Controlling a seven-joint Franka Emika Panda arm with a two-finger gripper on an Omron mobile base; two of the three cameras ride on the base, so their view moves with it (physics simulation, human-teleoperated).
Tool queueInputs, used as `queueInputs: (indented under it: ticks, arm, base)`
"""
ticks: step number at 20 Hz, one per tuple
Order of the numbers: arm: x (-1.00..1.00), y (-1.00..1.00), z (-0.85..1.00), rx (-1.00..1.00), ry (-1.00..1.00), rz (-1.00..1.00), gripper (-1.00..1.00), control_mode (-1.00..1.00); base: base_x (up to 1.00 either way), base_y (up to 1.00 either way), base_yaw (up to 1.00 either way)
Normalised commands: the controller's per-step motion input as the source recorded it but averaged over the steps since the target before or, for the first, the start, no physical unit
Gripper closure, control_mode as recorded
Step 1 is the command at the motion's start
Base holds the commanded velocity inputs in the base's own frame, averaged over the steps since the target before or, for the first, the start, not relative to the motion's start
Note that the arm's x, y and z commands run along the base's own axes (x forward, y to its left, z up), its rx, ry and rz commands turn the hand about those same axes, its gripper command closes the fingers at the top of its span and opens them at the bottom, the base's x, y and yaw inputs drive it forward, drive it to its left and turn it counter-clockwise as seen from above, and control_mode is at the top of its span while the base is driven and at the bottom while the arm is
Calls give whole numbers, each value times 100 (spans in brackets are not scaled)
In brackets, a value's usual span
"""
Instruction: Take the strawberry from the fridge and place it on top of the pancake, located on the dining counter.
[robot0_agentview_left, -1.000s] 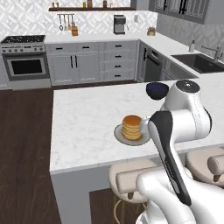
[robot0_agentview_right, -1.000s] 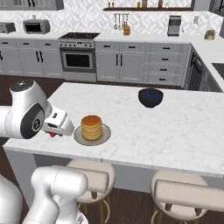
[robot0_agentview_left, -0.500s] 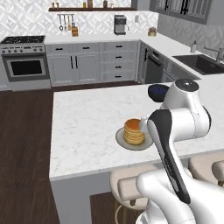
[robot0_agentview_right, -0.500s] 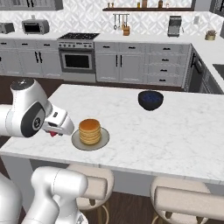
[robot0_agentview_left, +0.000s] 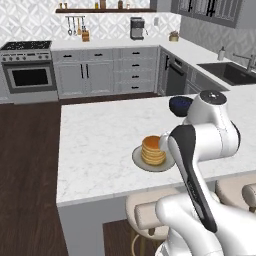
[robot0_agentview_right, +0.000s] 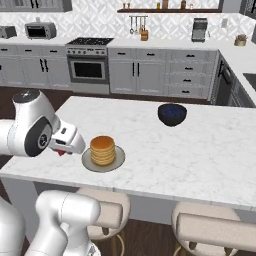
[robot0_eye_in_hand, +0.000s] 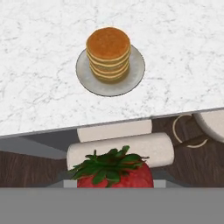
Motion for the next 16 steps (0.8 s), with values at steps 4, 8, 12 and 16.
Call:
queueInputs:
  ticks: [4,8,12,16]
  arm:
    - [99,-8,4,0,0,0,100,-100]
    - [100,-28,-2,0,0,0,100,-100]
    - [100,-9,-16,0,12,-1,100,-100]
    - [98,0,-34,0,12,-3,100,-100]
  base:
    - [0,0,0]
    - [0,0,0]
    - [0,0,0]
    - [0,0,0]
